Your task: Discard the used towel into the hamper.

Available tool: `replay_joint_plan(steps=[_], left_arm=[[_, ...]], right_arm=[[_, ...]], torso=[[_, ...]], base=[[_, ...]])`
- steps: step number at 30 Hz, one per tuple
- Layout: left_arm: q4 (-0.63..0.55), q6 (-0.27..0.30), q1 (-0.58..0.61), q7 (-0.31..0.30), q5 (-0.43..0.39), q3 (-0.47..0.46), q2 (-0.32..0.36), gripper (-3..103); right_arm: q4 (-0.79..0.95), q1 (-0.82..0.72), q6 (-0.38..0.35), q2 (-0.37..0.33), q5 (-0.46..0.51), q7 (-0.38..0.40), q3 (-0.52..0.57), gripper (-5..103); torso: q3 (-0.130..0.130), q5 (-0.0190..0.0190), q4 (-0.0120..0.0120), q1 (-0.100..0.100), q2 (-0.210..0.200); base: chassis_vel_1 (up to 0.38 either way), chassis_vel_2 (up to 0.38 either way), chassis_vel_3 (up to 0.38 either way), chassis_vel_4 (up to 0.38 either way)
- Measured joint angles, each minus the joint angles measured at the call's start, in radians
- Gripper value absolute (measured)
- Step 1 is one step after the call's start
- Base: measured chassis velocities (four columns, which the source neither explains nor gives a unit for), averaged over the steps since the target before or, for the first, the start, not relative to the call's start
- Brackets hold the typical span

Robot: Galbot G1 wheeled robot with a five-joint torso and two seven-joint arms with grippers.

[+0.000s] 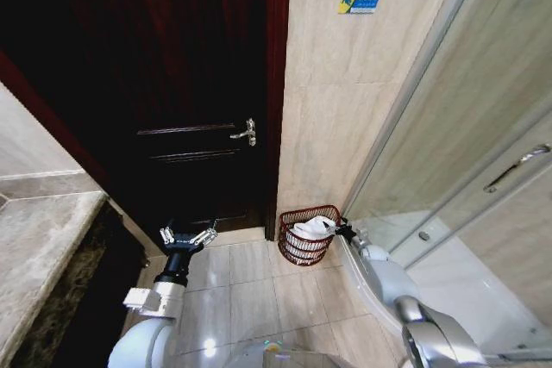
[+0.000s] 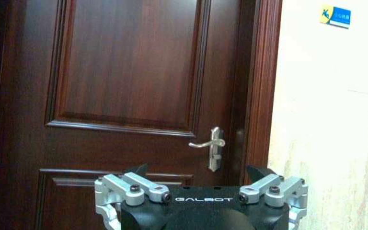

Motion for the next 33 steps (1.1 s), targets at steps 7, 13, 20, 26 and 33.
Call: replay_joint_plan(steps=[7, 13, 20, 26, 33], left_arm=[[0.000, 0.000, 0.000, 0.000, 0.000, 0.000, 0.000, 100], [0.000, 0.000, 0.000, 0.000, 0.000, 0.000, 0.000, 100], [0.000, 0.000, 0.000, 0.000, 0.000, 0.000, 0.000, 100], [0.000, 0.000, 0.000, 0.000, 0.000, 0.000, 0.000, 100], [0.000, 0.000, 0.000, 0.000, 0.000, 0.000, 0.000, 100]], right_arm=[[0.003, -0.009, 0.043, 0.013, 0.016, 0.016, 0.025, 100], [0.035, -0.035, 0.074, 0.011, 0.054, 0.014, 0.043, 100], [0.259, -0.203, 0.066, -0.007, 0.192, 0.131, 0.078, 100], [0.595, -0.438, 0.116, -0.030, 0.291, 0.135, 0.142, 100], [1.011, -0.734, 0.114, -0.004, 0.364, 0.169, 0.272, 100]], torso=[[0.000, 0.0000, 0.0001, 0.000, 0.000], [0.000, 0.0001, 0.0001, 0.000, 0.000], [0.000, -0.0001, 0.0004, 0.000, 0.000], [0.000, -0.0002, -0.0001, 0.000, 0.000], [0.000, 0.0008, -0.0006, 0.000, 0.000]], base=[[0.000, 0.000, 0.000, 0.000], [0.000, 0.000, 0.000, 0.000], [0.000, 0.000, 0.000, 0.000], [0.000, 0.000, 0.000, 0.000], [0.000, 0.000, 0.000, 0.000]])
